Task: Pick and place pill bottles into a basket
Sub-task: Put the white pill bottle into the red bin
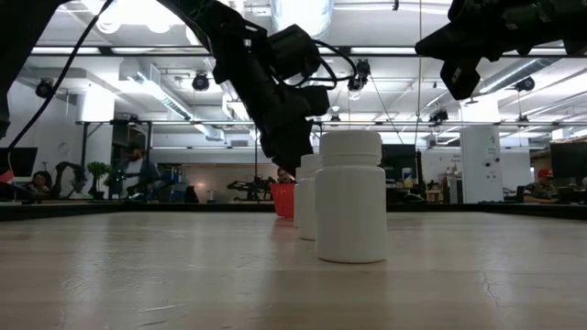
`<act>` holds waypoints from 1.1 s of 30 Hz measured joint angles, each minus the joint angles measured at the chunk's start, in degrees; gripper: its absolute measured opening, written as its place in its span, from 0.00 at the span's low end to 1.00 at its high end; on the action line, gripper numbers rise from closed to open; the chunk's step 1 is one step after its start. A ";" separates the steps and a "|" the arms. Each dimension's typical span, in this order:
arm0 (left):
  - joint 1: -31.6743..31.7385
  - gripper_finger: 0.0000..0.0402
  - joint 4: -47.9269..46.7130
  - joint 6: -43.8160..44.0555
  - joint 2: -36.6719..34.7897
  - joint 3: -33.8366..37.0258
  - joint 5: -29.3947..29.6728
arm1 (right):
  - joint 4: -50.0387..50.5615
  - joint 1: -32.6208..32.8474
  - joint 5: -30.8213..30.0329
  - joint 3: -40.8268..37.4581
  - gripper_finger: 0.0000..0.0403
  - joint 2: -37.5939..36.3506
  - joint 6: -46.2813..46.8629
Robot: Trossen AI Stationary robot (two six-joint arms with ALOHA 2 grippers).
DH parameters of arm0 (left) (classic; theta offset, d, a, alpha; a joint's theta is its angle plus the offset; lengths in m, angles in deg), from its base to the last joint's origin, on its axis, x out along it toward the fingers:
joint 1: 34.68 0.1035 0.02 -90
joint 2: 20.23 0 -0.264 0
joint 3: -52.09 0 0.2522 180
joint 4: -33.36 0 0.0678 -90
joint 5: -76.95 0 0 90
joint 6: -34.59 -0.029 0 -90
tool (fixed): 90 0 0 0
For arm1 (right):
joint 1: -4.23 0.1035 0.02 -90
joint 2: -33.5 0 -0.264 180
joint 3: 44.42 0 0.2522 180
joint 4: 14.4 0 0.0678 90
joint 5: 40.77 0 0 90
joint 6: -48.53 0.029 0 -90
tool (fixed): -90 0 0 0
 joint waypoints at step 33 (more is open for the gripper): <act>-0.02 0.56 2.80 2.96 -0.07 0.53 -0.37 | 0.00 0.00 0.02 0.00 0.02 0.00 0.04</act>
